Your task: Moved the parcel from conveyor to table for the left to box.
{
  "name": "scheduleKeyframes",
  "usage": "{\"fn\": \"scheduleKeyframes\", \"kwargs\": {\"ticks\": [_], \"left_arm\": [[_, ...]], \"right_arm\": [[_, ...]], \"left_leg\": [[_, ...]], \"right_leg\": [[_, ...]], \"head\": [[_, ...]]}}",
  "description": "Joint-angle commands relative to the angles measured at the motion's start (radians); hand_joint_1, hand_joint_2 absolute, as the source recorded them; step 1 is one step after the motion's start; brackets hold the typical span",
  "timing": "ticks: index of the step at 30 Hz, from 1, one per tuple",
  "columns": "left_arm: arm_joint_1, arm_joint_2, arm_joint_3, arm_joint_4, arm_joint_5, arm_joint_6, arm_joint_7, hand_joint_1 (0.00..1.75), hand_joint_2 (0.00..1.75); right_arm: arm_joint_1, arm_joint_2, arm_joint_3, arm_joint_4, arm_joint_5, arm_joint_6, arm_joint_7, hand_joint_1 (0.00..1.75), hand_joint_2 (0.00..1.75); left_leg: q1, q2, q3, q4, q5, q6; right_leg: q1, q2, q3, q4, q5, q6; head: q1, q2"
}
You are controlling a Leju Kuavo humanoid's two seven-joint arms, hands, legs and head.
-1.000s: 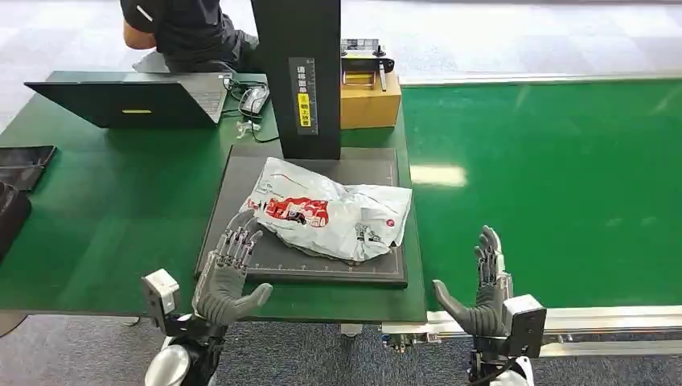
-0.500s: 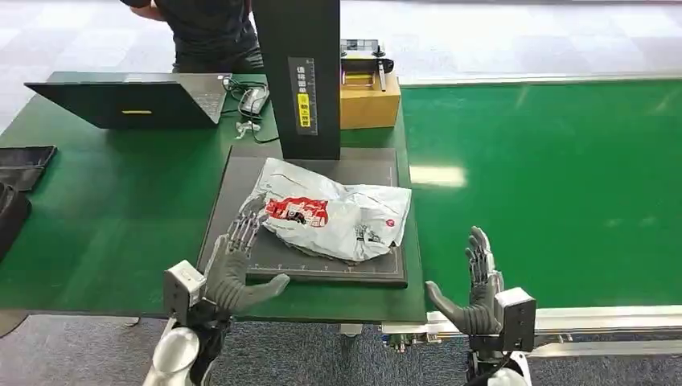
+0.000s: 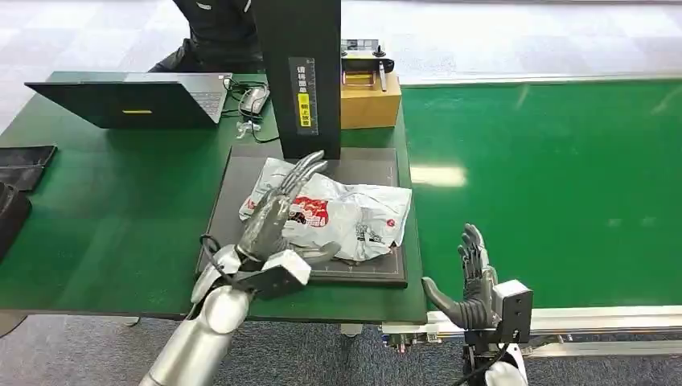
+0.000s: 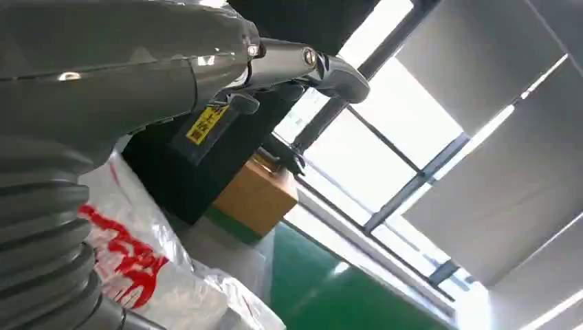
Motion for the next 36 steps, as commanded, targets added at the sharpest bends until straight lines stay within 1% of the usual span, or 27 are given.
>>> {"fn": "scheduleKeyframes", "kwargs": {"ticks": [1, 2, 4, 5, 6, 10, 11, 12, 14, 16, 19, 23, 24, 25, 26, 27, 28, 32, 33, 34, 35, 36], "left_arm": [[-0.258, -0.019, -0.196, 0.376, -0.277, 0.091, 0.216, 0.00, 1.75], [-0.262, -0.031, -0.165, 0.409, -0.260, 0.081, 0.251, 0.00, 1.75], [-0.293, -0.034, -0.131, 0.487, -0.256, 0.051, 0.282, 0.00, 1.75], [-0.305, -0.037, -0.118, 0.525, -0.254, 0.025, 0.297, 0.00, 1.75], [-0.321, -0.046, -0.078, 0.583, -0.224, -0.033, 0.328, 0.00, 1.75], [-0.369, -0.053, -0.046, 0.743, -0.226, -0.139, 0.439, 0.00, 1.75], [-0.369, -0.053, -0.043, 0.754, -0.226, -0.147, 0.445, 0.00, 1.75], [-0.373, -0.051, -0.042, 0.784, -0.240, -0.165, 0.486, 0.00, 1.75], [-0.372, -0.047, -0.040, 0.801, -0.247, -0.181, 0.506, 0.00, 1.75], [-0.372, -0.043, -0.036, 0.819, -0.260, -0.226, 0.546, 0.00, 1.75], [-0.362, -0.039, -0.017, 0.828, -0.258, -0.259, 0.564, 0.00, 1.75], [-0.348, -0.035, 0.004, 0.818, -0.242, -0.259, 0.552, 0.00, 1.75], [-0.338, -0.030, 0.009, 0.800, -0.240, -0.236, 0.535, 0.10, 1.75], [-0.334, -0.028, 0.010, 0.790, -0.240, -0.222, 0.525, 1.71, 1.75], [-0.334, -0.028, 0.010, 0.790, -0.240, -0.222, 0.525, 1.71, 1.75], [-0.329, -0.025, 0.019, 0.779, -0.235, -0.208, 0.515, 1.75, 1.75], [-0.320, -0.021, 0.029, 0.758, -0.231, -0.169, 0.497, 1.75, 1.75], [-0.300, -0.012, 0.048, 0.712, -0.215, -0.115, 0.456, 1.75, 1.75], [-0.296, -0.010, 0.049, 0.705, -0.213, -0.109, 0.450, 1.75, 1.75], [-0.284, -0.011, 0.069, 0.684, -0.190, -0.082, 0.421, 1.75, 1.75], [-0.268, -0.013, 0.101, 0.664, -0.145, -0.057, 0.362, 1.75, 1.75], [-0.254, -0.005, 0.106, 0.648, -0.129, -0.032, 0.332, 1.75, 1.75]], "right_arm": [[-0.037, 0.019, -0.039, 0.068, 0.011, -0.003, 0.004, 0.00, 1.75], [-0.034, 0.023, -0.044, 0.065, 0.011, -0.003, 0.004, 0.00, 1.75], [-0.027, 0.032, -0.059, 0.058, 0.019, -0.003, 0.003, 0.00, 1.75], [-0.026, 0.033, -0.063, 0.060, 0.022, -0.002, 0.003, 0.00, 1.75], [-0.028, 0.033, -0.068, 0.068, 0.025, 0.000, 0.002, 0.00, 1.75], [-0.029, 0.031, -0.069, 0.087, 0.037, -0.004, -0.009, 0.00, 1.75], [-0.029, 0.030, -0.069, 0.088, 0.037, -0.004, -0.010, 0.00, 1.75], [-0.025, 0.030, -0.071, 0.088, 0.038, -0.013, -0.014, 0.00, 1.75], [-0.020, 0.030, -0.071, 0.085, 0.038, -0.016, -0.015, 0.00, 1.75], [-0.016, 0.027, -0.064, 0.085, 0.038, -0.023, -0.014, 0.00, 1.75], [-0.017, 0.022, -0.052, 0.093, 0.034, -0.033, -0.012, 0.00, 1.75], [-0.019, 0.019, -0.044, 0.098, 0.031, -0.041, -0.013, 0.00, 1.75], [-0.017, 0.018, -0.041, 0.096, 0.028, -0.043, -0.013, 0.00, 1.75], [-0.017, 0.017, -0.040, 0.095, 0.026, -0.045, -0.012, 0.00, 1.75], [-0.017, 0.017, -0.040, 0.095, 0.026, -0.045, -0.012, 0.00, 1.75], [-0.016, 0.016, -0.037, 0.092, 0.024, -0.046, -0.012, 0.00, 1.75], [-0.015, 0.015, -0.033, 0.090, 0.020, -0.048, -0.010, 0.00, 1.75], [-0.017, 0.015, -0.026, 0.088, 0.015, -0.051, -0.008, 0.00, 1.75], [-0.018, 0.015, -0.025, 0.088, 0.014, -0.051, -0.008, 0.00, 1.75], [-0.019, 0.016, -0.025, 0.088, 0.010, -0.051, -0.006, 0.00, 1.75], [-0.020, 0.016, -0.022, 0.088, 0.010, -0.051, -0.006, 0.00, 1.75], [-0.021, 0.016, -0.018, 0.089, 0.010, -0.050, -0.007, 0.00, 1.75]], "left_leg": [[0.001, -0.003, 0.001, -0.001, 0.001, -0.001], [0.001, -0.003, 0.002, -0.001, 0.001, -0.003], [0.001, -0.002, 0.002, -0.002, 0.001, -0.003], [0.001, -0.002, 0.002, -0.001, 0.001, -0.002], [0.001, -0.002, 0.003, -0.002, 0.001, -0.003], [0.001, -0.001, 0.001, -0.001, 0.001, -0.002], [0.001, -0.001, 0.003, -0.002, 0.001, -0.003], [0.001, -0.001, 0.003, -0.003, 0.001, -0.004], [0.001, 0.000, 0.003, -0.002, 0.001, -0.003], [0.001, 0.000, 0.003, -0.002, 0.001, -0.003], [0.001, 0.001, 0.003, -0.002, 0.000, -0.003], [0.001, 0.003, 0.005, -0.004, 0.001, -0.004], [0.001, 0.003, 0.004, -0.003, 0.000, -0.003], [0.001, 0.002, 0.004, -0.002, 0.000, -0.003], [0.001, 0.003, 0.005, -0.004, 0.001, -0.003], [0.001, 0.003, 0.005, -0.002, 0.000, -0.003], [0.001, 0.003, 0.005, -0.002, 0.000, -0.003], [0.001, 0.003, 0.007, -0.005, 0.002, -0.005], [0.001, 0.003, 0.007, -0.003, 0.000, -0.003], [0.001, 0.004, 0.007, -0.003, 0.001, -0.003], [0.001, 0.004, 0.007, -0.004, 0.001, -0.004], [0.001, 0.004, 0.007, -0.004, 0.001, -0.005]], "right_leg": [[0.000, -0.003, 0.002, -0.001, 0.000, 0.001], [0.000, -0.002, 0.003, -0.002, 0.000, 0.002], [0.000, -0.001, 0.003, -0.002, 0.000, 0.001], [0.000, -0.001, 0.002, -0.001, 0.000, 0.001], [0.000, 0.000, 0.003, -0.002, 0.000, 0.001], [0.001, 0.000, 0.001, -0.001, 0.000, 0.001], [0.001, 0.000, 0.003, -0.002, 0.001, 0.001], [0.001, 0.001, 0.003, -0.003, 0.001, 0.002], [0.001, 0.001, 0.003, -0.002, 0.001, 0.002], [0.001, 0.001, 0.003, -0.002, 0.001, 0.002], [0.001, 0.003, 0.003, -0.002, 0.000, 0.001], [0.000, 0.004, 0.004, -0.004, 0.001, 0.002], [0.000, 0.004, 0.003, -0.002, 0.001, 0.001], [0.000, 0.003, 0.003, -0.002, 0.001, 0.001], [0.000, 0.004, 0.004, -0.003, 0.001, 0.001], [0.000, 0.004, 0.004, -0.002, 0.001, 0.001], [0.000, 0.004, 0.004, -0.001, 0.001, 0.001], [0.000, 0.005, 0.005, -0.003, 0.002, 0.001], [0.000, 0.005, 0.005, -0.002, 0.001, 0.001], [0.000, 0.005, 0.005, -0.002, 0.001, 0.001], [0.000, 0.005, 0.005, -0.003, 0.002, 0.001], [0.001, 0.005, 0.005, -0.003, 0.002, 0.001]], "head": [[0.000, 0.000], [0.000, 0.000], [0.000, 0.000], [0.000, 0.000], [0.000, 0.000], [0.000, 0.000], [0.000, 0.000], [0.000, 0.000], [0.000, 0.000], [0.000, 0.000], [0.000, 0.000], [0.000, 0.000], [0.000, 0.000], [0.000, 0.000], [0.000, 0.000], [0.000, 0.000], [0.000, 0.000], [0.000, 0.000], [0.000, 0.000], [0.000, 0.000], [0.000, 0.000], [0.000, 0.000]]}}
